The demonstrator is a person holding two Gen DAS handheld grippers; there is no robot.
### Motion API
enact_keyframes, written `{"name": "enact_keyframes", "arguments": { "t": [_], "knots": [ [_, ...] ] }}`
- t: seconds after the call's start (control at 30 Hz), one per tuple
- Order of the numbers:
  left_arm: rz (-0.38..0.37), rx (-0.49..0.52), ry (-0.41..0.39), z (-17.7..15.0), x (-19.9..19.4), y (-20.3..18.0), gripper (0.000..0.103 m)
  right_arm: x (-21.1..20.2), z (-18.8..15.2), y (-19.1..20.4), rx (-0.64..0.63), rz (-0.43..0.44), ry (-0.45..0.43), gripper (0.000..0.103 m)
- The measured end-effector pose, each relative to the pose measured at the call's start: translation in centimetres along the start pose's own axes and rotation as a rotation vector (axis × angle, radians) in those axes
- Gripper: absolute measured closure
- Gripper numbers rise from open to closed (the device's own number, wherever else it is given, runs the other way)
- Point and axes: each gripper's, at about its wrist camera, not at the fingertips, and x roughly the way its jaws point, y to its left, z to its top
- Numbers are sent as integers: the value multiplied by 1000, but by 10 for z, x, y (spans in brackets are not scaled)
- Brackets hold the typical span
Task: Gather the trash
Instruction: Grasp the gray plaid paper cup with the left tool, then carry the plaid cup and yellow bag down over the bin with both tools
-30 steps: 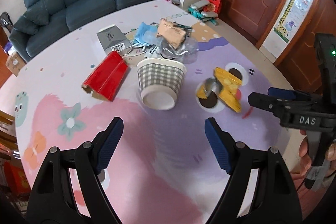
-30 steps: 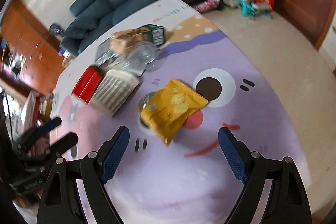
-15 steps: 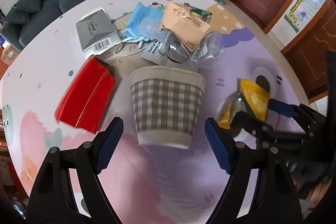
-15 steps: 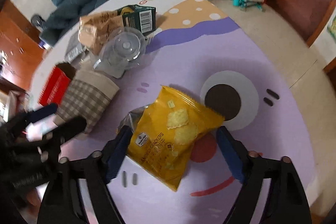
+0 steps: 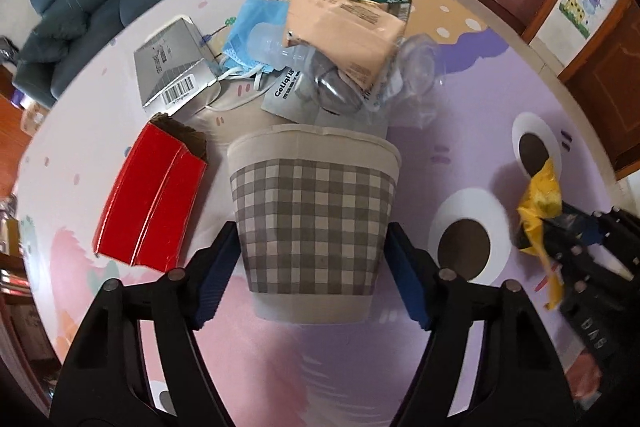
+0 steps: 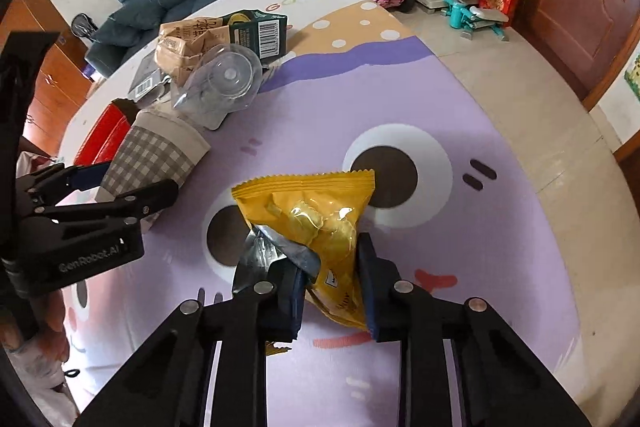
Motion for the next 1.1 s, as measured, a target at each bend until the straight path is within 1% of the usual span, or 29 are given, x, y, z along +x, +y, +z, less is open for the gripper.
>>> {"name": "enact_keyframes", "arguments": {
  "t": [0.1, 0.17, 0.2, 0.33, 0.43, 0.57, 0.67, 0.73, 0.97, 1.1],
  "knots": [
    [13, 6, -22, -10, -7, -6, 41, -5, -10, -4, 4, 25, -3, 81],
    [22, 8, -46, -15, -14, -8, 48, -10, -18, -7, 9, 38, 0, 83],
    [23, 9, -51, -18, -17, -9, 50, -11, -20, -7, 11, 44, 2, 83],
    [13, 19, -55, -36, -31, -17, 54, -19, -35, -7, 15, 66, 4, 84],
    [4, 20, -64, -49, -41, -18, 55, -31, -48, -7, 26, 98, 1, 85],
    [-27, 21, -80, -79, -65, -22, 56, -52, -67, -3, 13, 129, -11, 85],
    [-42, 37, -97, -109, -89, -31, 56, -71, -87, -1, -3, 149, -18, 85],
    [-54, 38, -104, -125, -101, -37, 56, -85, -103, 0, -17, 158, -20, 85],
    [-110, -8, -130, -198, -148, -60, 56, -125, -164, 1, -57, 188, -23, 85],
    [-137, -34, -146, -233, -169, -73, 56, -152, -201, -2, -71, 217, -40, 85]
  ]
}}
